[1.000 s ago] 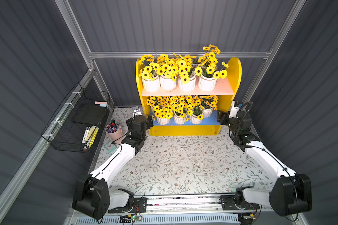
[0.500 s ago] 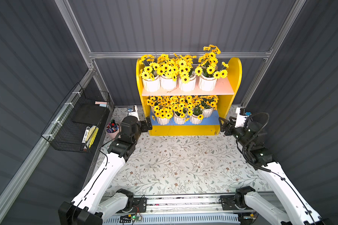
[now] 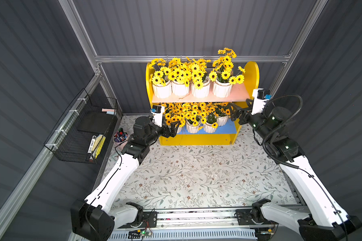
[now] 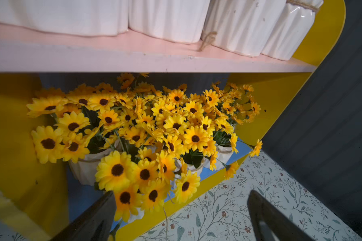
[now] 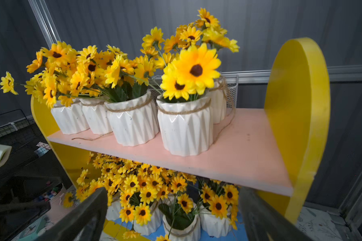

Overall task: Take the sunflower pots off the shelves
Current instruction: Move the shelf to the center of the board, then pick up the sunflower pot from the shelf.

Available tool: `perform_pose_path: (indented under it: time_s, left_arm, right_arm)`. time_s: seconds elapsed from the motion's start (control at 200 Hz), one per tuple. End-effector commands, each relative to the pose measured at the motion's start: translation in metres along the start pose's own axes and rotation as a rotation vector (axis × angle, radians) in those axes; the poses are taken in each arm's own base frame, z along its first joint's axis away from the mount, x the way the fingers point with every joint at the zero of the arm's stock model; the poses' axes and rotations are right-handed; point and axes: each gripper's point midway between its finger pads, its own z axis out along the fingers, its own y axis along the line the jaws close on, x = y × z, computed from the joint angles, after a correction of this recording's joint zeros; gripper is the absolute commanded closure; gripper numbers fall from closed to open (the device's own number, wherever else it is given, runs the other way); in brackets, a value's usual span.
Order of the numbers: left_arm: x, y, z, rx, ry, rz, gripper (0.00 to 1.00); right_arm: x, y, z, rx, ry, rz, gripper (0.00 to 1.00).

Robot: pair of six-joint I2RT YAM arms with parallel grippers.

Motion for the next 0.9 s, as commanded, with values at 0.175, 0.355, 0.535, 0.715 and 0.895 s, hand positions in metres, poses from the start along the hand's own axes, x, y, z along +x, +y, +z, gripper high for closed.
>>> perform_pose_path:
  time_s: [0.175,0.355,0.535,0.715,0.895]
  left_arm:
    - [-0.003,-0.012,-0.011,0.054,-0.055,0.025,0.01]
    - [-0.002,-0.013,-0.011,0.064,-0.053,0.028,0.01]
    - [0.001,-0.013,-0.010,0.068,-0.051,0.028,0.01]
    - [0.001,-0.015,-0.009,0.080,-0.054,0.029,0.01]
    - [0.001,-0.013,-0.009,0.069,-0.052,0.023,0.01]
  right_arm:
    - [-0.005,-0.011,0.053,0.055,0.042,-0.060,0.01]
    - [-0.002,-0.013,0.079,0.059,0.055,-0.060,0.01]
    - [-0.009,-0.013,0.086,0.054,0.013,-0.036,0.01]
    - [-0.012,-0.012,0.090,0.050,-0.010,-0.028,0.01]
    - [-0.016,-0.008,0.098,0.022,-0.016,-0.024,0.01]
